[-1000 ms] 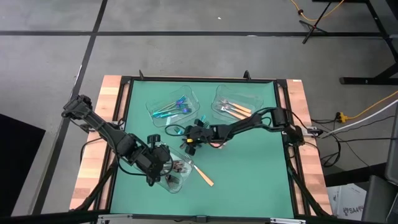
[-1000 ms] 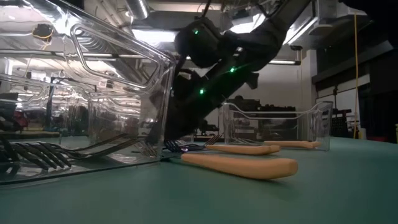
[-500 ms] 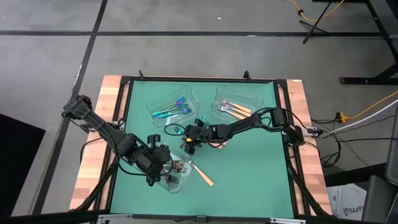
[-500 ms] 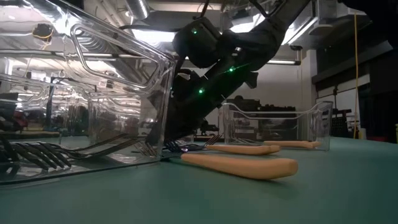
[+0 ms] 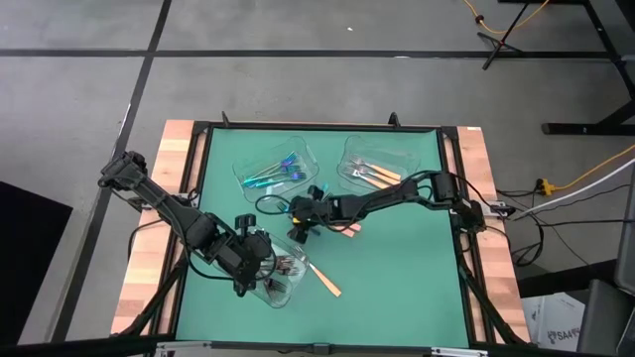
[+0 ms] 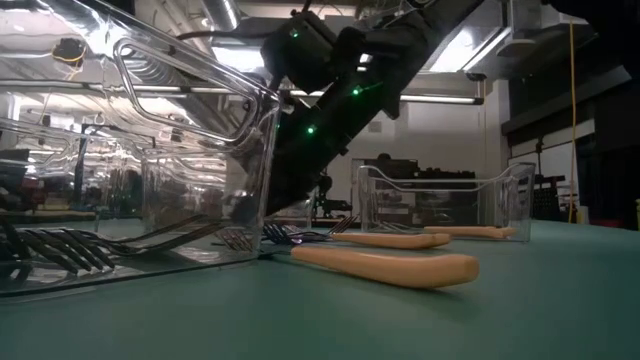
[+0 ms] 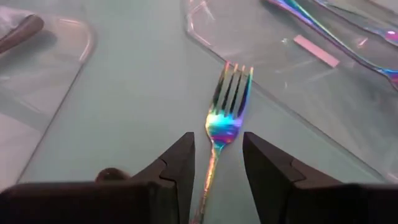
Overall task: Sort silverware by color (type)
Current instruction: Put the blue fork into the top left transparent bin
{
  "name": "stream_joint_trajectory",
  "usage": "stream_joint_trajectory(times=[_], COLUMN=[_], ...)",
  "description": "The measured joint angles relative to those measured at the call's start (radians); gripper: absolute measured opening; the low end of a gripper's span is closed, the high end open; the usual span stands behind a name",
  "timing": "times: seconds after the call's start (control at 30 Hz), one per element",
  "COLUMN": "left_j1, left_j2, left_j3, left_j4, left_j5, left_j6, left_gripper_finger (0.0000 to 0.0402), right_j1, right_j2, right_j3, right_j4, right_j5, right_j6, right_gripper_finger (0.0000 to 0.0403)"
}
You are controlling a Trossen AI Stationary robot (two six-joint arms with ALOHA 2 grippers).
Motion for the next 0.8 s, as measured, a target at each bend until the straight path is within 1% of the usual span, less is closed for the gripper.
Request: stream_joint_trajectory(times=[0.2,0.37,0.63,0.7,0.8], left_j1=[0.000,0.000,0.000,0.000,0.000], left_j2=[0.000,0.000,0.000,0.000,0.000], left_j3=[0.000,0.000,0.000,0.000,0.000], left_j4=[0.000,0.000,0.000,0.000,0.000], left_j5=[0.000,0.000,0.000,0.000,0.000], left_j6=[0.000,0.000,0.000,0.000,0.000], left_gripper_finger=[0.0081,0.0081,0.0081,0.0081,0.0081], right_j1=[0.000,0.000,0.001,0.001,0.001], right_j2=[0.002,0.010,0.024,0.024,0.025], right_j3=[-0.006,-0.009,-0.008,-0.008,-0.008], right_j4=[-0.030,-0.055,-0.058,-0.058,-0.058], right_j5=[0.009,-0.043,-0.050,-0.050,-0.050], right_j6=[0.001,0.023,0.023,0.023,0.023], right_gripper_finger=[0.0126,0.0126,0.0124,0.0115,0.0086])
